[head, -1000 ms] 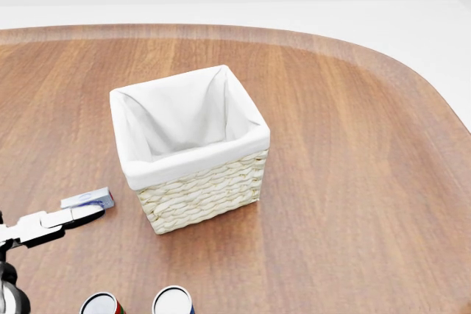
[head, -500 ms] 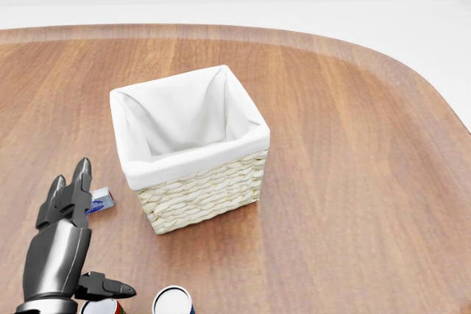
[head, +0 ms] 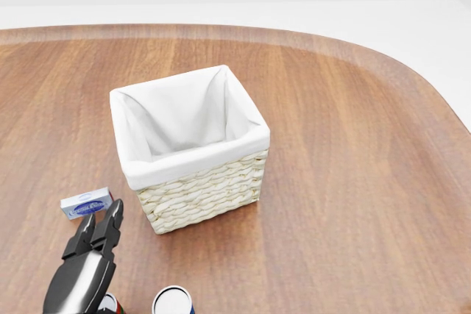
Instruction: Pick up the tomato sauce, and put it in the basket.
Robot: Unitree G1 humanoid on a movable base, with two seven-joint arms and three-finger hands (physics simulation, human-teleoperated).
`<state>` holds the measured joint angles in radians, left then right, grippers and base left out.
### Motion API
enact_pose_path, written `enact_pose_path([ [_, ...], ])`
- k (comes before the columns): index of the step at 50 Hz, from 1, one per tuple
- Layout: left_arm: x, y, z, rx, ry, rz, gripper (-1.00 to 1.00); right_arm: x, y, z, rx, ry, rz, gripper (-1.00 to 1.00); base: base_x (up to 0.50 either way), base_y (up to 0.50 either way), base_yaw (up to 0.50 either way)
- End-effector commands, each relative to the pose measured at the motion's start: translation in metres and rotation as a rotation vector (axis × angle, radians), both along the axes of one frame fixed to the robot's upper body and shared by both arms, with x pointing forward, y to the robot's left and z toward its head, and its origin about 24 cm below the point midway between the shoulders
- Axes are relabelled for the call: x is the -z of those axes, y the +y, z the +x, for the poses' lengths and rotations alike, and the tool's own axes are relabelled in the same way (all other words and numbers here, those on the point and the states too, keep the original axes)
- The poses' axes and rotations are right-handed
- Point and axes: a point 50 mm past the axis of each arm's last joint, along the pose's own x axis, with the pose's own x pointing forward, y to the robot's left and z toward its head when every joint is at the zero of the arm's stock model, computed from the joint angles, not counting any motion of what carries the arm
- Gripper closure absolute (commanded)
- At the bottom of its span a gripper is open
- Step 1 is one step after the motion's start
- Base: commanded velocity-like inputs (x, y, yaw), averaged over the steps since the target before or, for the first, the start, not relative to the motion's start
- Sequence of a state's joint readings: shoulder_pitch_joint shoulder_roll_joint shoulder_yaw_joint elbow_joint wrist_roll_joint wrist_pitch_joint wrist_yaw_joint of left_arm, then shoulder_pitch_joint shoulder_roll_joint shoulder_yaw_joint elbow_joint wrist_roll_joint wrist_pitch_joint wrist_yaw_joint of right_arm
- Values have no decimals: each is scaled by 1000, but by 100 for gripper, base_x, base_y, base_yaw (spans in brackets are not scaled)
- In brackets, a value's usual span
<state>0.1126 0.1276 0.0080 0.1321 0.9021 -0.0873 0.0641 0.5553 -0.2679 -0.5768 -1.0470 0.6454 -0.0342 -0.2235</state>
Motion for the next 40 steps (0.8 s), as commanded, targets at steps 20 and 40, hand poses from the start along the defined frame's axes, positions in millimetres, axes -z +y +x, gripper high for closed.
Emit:
enact_pose_path([
  [20,36,9,6,-18,70,162,-100,3,1,1,1,3,2,-100,0,0,0],
  [40,42,17,12,-44,78,192,-100,1,0,0,4,1,1,-100,0,0,0],
])
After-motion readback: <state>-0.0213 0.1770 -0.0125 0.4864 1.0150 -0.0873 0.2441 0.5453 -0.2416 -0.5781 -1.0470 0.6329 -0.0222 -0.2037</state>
